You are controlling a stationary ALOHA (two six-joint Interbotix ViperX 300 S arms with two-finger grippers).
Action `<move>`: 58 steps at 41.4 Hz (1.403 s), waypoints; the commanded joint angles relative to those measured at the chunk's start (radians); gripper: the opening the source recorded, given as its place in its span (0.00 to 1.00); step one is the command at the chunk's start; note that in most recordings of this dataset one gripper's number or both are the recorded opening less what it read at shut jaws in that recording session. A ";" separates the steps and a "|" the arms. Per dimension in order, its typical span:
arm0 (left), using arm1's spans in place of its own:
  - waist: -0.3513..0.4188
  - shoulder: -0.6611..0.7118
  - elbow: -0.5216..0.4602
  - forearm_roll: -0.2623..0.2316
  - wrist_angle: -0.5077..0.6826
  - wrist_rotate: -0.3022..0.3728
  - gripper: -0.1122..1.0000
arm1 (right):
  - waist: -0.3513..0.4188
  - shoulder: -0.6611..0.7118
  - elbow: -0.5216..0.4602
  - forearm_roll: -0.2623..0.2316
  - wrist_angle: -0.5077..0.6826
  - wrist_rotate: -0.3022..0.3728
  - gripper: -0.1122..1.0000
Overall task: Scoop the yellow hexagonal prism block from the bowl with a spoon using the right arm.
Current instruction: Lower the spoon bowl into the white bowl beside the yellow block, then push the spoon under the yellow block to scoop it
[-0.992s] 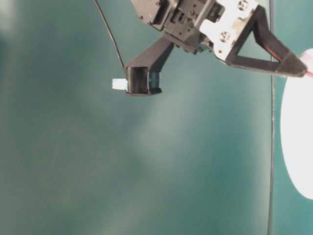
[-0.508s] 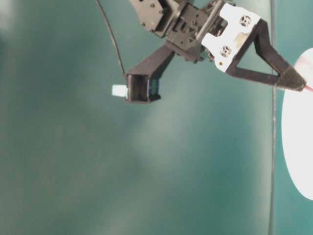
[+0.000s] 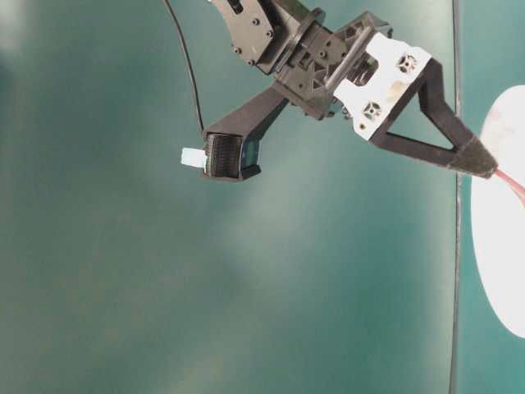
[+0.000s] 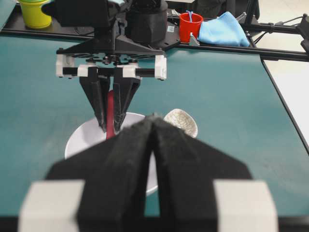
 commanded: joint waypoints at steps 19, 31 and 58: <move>0.003 0.006 -0.028 0.003 -0.005 0.000 0.11 | -0.003 -0.025 -0.020 -0.003 -0.012 0.002 0.31; 0.002 0.005 -0.028 0.003 -0.005 0.000 0.11 | -0.003 -0.037 -0.017 -0.002 -0.009 0.002 0.31; 0.003 0.005 -0.026 0.003 -0.003 0.000 0.11 | -0.003 -0.072 0.008 -0.002 -0.009 0.003 0.30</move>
